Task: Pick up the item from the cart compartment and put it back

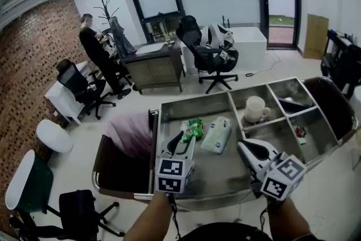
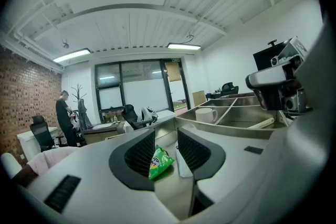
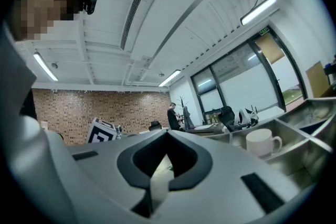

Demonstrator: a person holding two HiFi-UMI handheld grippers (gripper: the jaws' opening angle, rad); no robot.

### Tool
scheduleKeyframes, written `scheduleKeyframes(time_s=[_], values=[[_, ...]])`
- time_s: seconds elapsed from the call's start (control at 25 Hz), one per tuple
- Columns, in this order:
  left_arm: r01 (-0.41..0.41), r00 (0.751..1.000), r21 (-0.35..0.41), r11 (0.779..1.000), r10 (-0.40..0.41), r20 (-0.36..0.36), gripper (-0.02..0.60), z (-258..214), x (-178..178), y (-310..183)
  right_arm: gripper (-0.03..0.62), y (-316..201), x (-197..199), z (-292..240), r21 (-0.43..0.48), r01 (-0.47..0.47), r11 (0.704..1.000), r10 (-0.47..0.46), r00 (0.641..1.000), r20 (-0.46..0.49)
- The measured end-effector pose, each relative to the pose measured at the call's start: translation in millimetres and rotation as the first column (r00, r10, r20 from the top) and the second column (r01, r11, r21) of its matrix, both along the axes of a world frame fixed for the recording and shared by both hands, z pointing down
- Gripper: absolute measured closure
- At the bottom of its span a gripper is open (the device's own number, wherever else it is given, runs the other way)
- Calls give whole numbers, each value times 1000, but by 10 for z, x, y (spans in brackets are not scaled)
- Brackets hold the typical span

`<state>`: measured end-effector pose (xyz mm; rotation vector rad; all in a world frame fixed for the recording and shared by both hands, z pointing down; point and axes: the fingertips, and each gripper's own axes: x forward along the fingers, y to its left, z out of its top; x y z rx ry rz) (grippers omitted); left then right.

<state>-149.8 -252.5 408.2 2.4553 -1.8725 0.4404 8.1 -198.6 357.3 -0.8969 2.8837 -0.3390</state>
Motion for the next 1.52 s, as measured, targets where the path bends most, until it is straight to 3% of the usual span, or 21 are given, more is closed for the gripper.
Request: scheduleKeyframes(time_s=[0.2, 0.52, 0.92, 1.52], values=[[-24, 999, -53, 998, 22, -24, 402, 44, 53, -244, 578, -51, 39, 3, 1, -1, 1000, 1, 1000, 0], [-143, 990, -150, 978, 140, -33, 308, 225, 394, -436, 578, -130, 129, 26, -4, -15, 1000, 15, 1000, 6], [-67, 996, -219, 973, 78, 42, 299, 446, 241, -843, 577, -195, 206, 47, -13, -27, 1000, 27, 1000, 12], [55, 998, -433, 900, -33, 58, 299, 1207, -151, -1383, 579, -296, 315, 132, -39, -59, 997, 60, 998, 15]])
